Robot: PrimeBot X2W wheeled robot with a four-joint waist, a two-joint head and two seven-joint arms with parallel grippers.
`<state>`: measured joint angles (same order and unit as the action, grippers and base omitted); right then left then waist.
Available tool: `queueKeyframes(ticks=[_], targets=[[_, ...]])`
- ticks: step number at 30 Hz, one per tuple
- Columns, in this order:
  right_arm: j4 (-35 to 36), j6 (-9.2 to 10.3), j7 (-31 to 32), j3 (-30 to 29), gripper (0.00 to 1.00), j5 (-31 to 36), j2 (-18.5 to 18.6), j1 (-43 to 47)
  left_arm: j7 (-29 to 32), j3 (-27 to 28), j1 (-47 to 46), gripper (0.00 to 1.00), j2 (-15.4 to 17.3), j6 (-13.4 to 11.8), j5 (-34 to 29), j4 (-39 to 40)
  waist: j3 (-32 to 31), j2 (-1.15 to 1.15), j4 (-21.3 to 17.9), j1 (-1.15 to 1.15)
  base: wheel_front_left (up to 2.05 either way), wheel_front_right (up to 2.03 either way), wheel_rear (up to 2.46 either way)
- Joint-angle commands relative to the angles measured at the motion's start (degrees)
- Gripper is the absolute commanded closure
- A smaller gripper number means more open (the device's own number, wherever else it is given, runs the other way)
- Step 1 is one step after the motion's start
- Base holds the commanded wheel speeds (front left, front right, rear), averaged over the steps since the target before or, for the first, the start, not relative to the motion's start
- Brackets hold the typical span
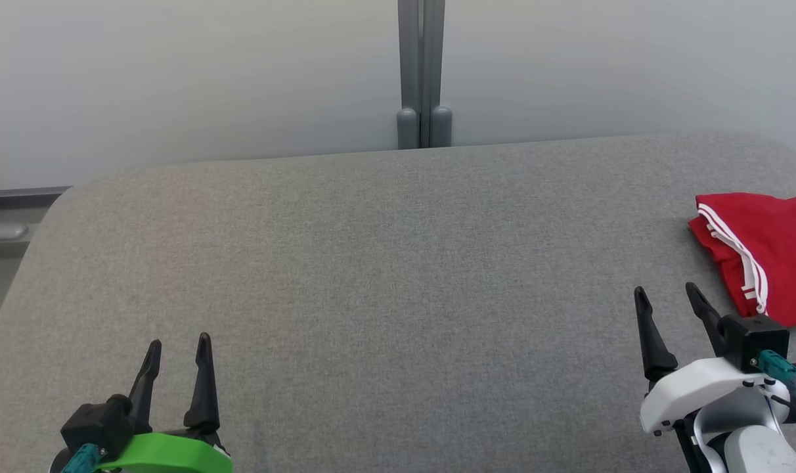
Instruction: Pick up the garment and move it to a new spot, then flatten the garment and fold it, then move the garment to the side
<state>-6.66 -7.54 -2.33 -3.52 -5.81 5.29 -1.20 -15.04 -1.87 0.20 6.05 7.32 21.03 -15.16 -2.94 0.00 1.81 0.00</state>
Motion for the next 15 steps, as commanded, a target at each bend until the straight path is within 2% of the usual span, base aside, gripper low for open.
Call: queueKeyframes(ticks=[1,5,6,10,15], targets=[[0.3,0.11,0.1,-0.2,0.0,0.6,-0.1,0.6,-0.1,0.0,-0.4,0.0,0.4,0.2,-0.2,0.1,0.1,0.0,0.0,0.0,0.0,0.0,0.0],[0.5,0.11,0.2,-0.1,0.0,0.6,-0.2,0.5,-0.1,-0.4,-0.5,0.0,0.6,0.2,0.6,0.2,0.4,0.0,0.2,0.0,0.0,0.0,0.0],[-0.4,0.0,0.3,0.0,1.0,0.2,-0.4,-0.1,0.1,-0.3,0.1,1.0,0.1,0.0,0.5,-0.4,0.4,0.0,0.2,0.0,0.0,0.0,0.0],[-2.6,0.0,0.5,0.0,1.0,-0.4,-1.1,1.0,0.6,-0.3,0.7,1.0,-0.3,0.0,1.0,-2.3,0.4,0.0,0.2,0.0,0.0,0.0,0.0],[-3.2,0.01,1.5,-0.6,1.0,-7.4,-1.2,0.2,2.4,0.5,0.1,1.0,-0.6,0.0,6.8,-2.0,0.6,0.0,0.1,0.0,0.0,0.0,0.0]])
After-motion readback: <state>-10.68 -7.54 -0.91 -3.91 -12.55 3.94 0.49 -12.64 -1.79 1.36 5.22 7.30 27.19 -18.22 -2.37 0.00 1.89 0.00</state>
